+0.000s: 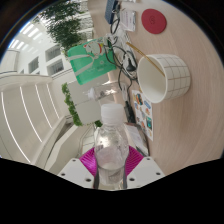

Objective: Pour water

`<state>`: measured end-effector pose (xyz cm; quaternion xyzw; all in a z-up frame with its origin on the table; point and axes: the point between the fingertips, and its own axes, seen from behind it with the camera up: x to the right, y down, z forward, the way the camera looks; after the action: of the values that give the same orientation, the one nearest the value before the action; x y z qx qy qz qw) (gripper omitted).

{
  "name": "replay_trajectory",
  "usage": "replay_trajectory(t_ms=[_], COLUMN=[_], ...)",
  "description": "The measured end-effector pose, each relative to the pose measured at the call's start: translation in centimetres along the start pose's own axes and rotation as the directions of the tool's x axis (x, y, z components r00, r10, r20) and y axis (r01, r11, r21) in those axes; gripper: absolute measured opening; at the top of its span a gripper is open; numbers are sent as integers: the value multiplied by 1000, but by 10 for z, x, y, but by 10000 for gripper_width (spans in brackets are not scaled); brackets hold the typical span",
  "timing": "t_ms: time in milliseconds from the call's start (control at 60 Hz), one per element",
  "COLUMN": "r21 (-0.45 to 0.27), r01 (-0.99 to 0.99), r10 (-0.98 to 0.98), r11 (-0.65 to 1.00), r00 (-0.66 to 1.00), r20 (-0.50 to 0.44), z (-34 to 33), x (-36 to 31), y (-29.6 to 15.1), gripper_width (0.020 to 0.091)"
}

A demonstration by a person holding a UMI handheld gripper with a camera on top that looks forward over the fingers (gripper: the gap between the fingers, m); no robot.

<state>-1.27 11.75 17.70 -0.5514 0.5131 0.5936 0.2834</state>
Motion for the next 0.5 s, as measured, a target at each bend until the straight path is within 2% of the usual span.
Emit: replay_trajectory(t_ms=[33,50,67,150,167,183,250,333,350,367,500], r21=[-5,-39,-11,-42,-83,-46,-58,-62,-108,-60,-53], r01=[-101,-167,-189,-344,-382,-397,-458,-491,-494,-497,-441], r10=[101,169,189,347,390,399,459,492,505,497,443], r11=[995,985,982,938,921,917,887,869,863,866,896], r00=[994,984,981,930,911,906,866,842,831,839,879], r20=[36,50,50,120,136,142,199,220,234,221,179], z=[-2,-3,6,0,-12,6,4,-2,-19,4,13], x=[-6,-9,-12,-24,-29,-30,-40,-47,-46,-47,-42], y=[-8,-13,-8,-20,-29,-23,-30,-37,-46,-37,-31], gripper_width=[318,320,319,319,318,318,319,318,318,318,318])
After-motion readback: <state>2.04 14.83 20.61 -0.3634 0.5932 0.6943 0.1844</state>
